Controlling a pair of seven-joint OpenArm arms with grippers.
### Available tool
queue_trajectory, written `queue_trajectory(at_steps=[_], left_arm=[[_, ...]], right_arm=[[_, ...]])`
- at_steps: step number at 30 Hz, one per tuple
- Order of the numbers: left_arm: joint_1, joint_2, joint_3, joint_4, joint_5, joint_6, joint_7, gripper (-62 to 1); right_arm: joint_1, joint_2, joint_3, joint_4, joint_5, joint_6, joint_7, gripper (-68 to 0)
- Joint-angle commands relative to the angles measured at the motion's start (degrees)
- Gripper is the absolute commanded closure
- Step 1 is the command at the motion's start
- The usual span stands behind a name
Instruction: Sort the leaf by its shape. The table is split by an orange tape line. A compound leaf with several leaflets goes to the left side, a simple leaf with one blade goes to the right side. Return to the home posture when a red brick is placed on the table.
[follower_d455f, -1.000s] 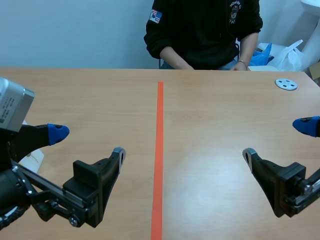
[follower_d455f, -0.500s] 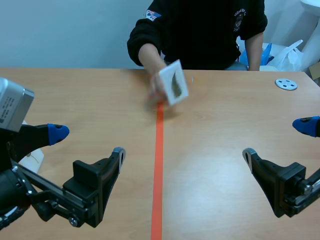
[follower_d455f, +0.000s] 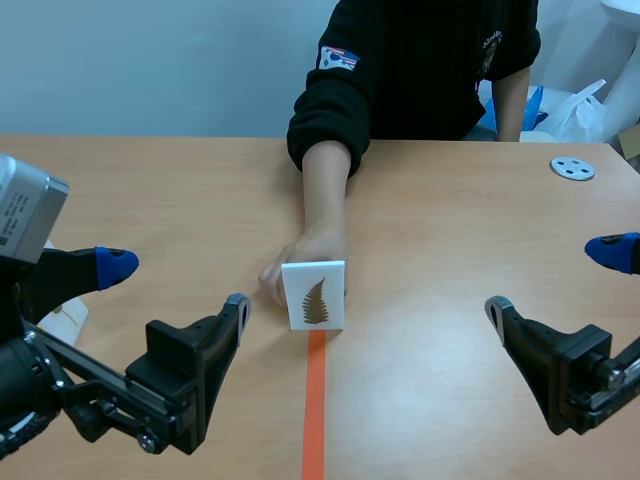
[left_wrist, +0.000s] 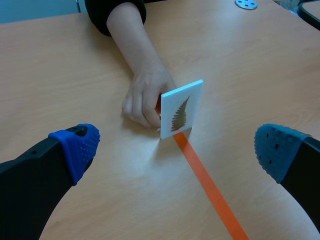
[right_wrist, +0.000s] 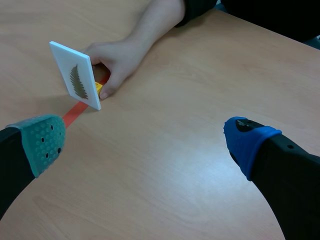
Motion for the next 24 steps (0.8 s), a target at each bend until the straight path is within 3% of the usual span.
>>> queue_trajectory(at_steps=[1,24], left_arm=[[0.3,-0.2,-0.2,0.4,-0.2,-0.4,-0.9,-62.3],[0.3,-0.2,-0.2,0.4,-0.2,-0.4,-2.5,-62.3]], right_arm=[[0.6,0.3,0.5,0.7,0.7,0.0,0.8,-67.9],[0.7,0.3,0.5,0.7,0.6,0.0,0.6,-67.9]])
